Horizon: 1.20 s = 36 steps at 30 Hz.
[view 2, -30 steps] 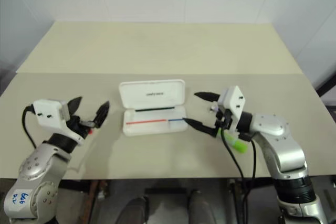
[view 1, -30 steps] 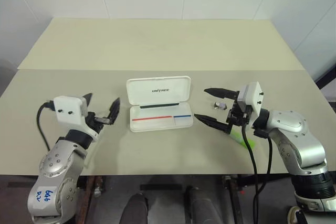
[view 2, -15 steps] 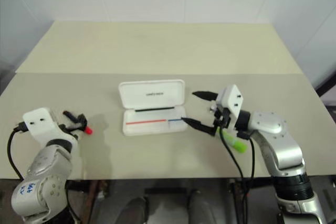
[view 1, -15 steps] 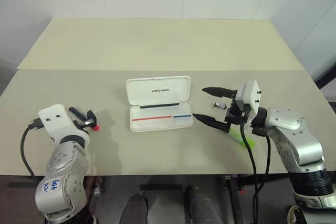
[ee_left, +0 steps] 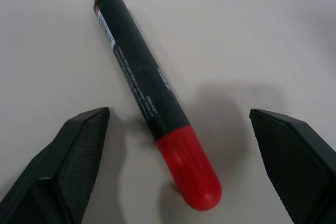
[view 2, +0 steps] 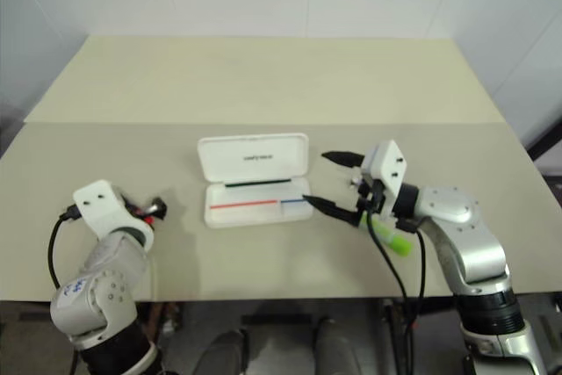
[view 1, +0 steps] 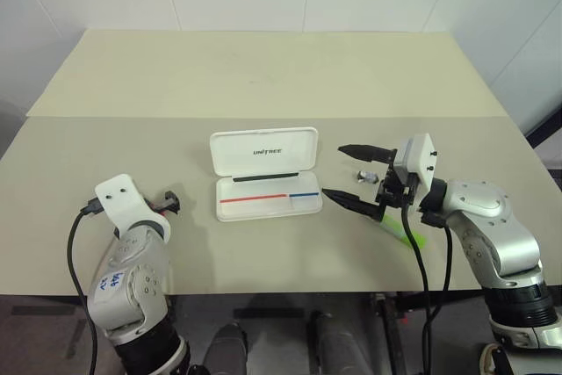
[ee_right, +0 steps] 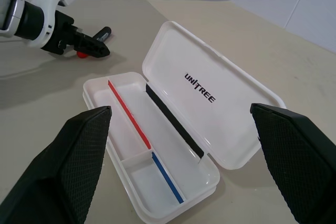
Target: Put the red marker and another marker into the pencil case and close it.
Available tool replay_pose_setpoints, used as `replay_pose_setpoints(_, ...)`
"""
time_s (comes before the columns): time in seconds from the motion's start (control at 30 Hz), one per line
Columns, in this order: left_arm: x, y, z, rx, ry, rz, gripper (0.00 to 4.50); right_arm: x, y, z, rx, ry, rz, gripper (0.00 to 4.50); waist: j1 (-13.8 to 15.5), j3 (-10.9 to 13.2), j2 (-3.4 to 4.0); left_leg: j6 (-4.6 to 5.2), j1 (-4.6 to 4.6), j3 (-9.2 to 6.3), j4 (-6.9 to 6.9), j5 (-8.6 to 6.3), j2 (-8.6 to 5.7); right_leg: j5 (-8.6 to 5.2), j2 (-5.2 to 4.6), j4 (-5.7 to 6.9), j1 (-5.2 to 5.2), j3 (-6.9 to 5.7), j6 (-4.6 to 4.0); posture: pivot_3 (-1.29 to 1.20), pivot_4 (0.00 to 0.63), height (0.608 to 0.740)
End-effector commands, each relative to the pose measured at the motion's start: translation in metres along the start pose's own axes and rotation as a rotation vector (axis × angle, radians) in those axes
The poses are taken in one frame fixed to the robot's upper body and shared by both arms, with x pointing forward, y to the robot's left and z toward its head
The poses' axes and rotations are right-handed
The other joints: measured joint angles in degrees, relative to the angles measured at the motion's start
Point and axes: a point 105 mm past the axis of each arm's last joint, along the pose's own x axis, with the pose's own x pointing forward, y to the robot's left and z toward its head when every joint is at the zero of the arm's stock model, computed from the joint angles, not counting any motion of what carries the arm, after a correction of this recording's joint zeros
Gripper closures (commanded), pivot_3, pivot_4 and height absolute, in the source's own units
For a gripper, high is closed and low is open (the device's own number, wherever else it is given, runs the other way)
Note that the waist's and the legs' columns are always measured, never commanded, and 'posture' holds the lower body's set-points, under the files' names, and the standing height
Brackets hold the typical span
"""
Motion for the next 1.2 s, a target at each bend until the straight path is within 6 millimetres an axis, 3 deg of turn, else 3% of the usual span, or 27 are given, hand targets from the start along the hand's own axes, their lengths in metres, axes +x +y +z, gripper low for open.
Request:
replay_pose_setpoints(0.03, 0.002, 0.009, 0.002, 0.011, 0.008, 0.045, 0.56, -0.003, -0.001, 0.015, -0.051, -0.04, -0.02, 0.0, -0.03, -0.01, -0.01, 0.0, 0.01, 0.0, 0.0, 0.0, 0.0, 0.0, 0.0, 0.0, 0.01, 0.0, -0.01, 0.0, 0.15, 0.74)
replay_pose_setpoints(0.33, 0.001, 0.015, -0.005, -0.003, 0.053, 0.057, 3.56, -0.003, 0.0, 0.015, -0.056, -0.043, -0.032, 0.0, -0.01, -0.02, -0.01, -0.02, 0.01, 0.0, 0.0, 0.01, -0.01, -0.01, 0.0, -0.02, 0.02, 0.0, -0.04, 0.0, 0.15, 0.74)
replay_pose_setpoints(0.4, 0.0, 0.017, -0.003, -0.005, 0.046, 0.064, 3.97, -0.003, 0.0, 0.014, -0.055, -0.042, -0.033, 0.0, 0.09, -0.02, -0.02, -0.02, 0.01, 0.0, 0.0, 0.01, -0.01, -0.01, 0.0, -0.05, 0.02, 0.0, -0.04, 0.0, 0.15, 0.74)
replay_pose_setpoints(0.63, 0.001, 0.03, 0.026, -0.078, -0.103, 0.063, 3.97, -0.005, -0.001, 0.012, -0.053, -0.037, -0.042, 0.0, -0.07, -0.01, -0.04, -0.03, 0.0, 0.0, -0.05, 0.0, -0.01, -0.01, 0.0, -0.08, 0.01, 0.0, -0.03, 0.0, 0.15, 0.74)
replay_pose_setpoints(0.8, -0.008, 0.024, 0.068, 0.076, -0.331, -0.034, 3.97, -0.005, -0.001, 0.01, -0.044, -0.036, -0.05, 0.0, -0.06, 0.02, -0.11, -0.04, -0.01, 0.0, -0.06, 0.0, 0.0, -0.01, -0.01, -0.08, 0.0, 0.0, -0.03, 0.0, 0.15, 0.74)
replay_pose_setpoints(0.9, -0.02, 0.001, 0.091, 0.233, -0.492, -0.177, 3.97, -0.005, -0.001, 0.008, -0.04, -0.033, -0.053, 0.0, 0.01, 0.02, -0.11, -0.07, -0.02, 0.0, -0.07, -0.01, 0.0, -0.01, -0.01, -0.1, -0.01, 0.0, -0.04, 0.0, 0.15, 0.74)
replay_pose_setpoints(1.0, -0.032, -0.03, 0.1, 0.34, -0.602, -0.393, 3.97, -0.005, -0.003, 0.008, -0.039, -0.034, -0.059, 0.0, 0.21, 0.01, -0.12, -0.07, -0.03, 0.0, -0.1, 0.0, 0.0, -0.02, -0.01, -0.1, -0.01, 0.0, -0.07, 0.0, 0.15, 0.74)
replay_pose_setpoints(1.1, -0.046, -0.053, 0.096, 0.429, -0.657, -0.598, 3.97, -0.006, -0.006, 0.009, -0.041, -0.034, -0.065, 0.0, 0.09, 0.01, -0.12, -0.07, -0.05, 0.01, -0.12, -0.01, 0.0, -0.02, -0.02, -0.13, -0.01, 0.01, -0.1, 0.0, 0.15, 0.74)
replay_pose_setpoints(1.2, -0.07, -0.072, 0.084, 0.659, -0.739, -0.827, 3.97, -0.007, -0.009, 0.009, -0.049, -0.031, -0.075, 0.0, -0.35, 0.01, -0.11, -0.07, -0.02, 0.02, -0.22, -0.01, 0.02, -0.05, -0.01, -0.1, -0.06, 0.01, -0.16, 0.0, 0.15, 0.74)
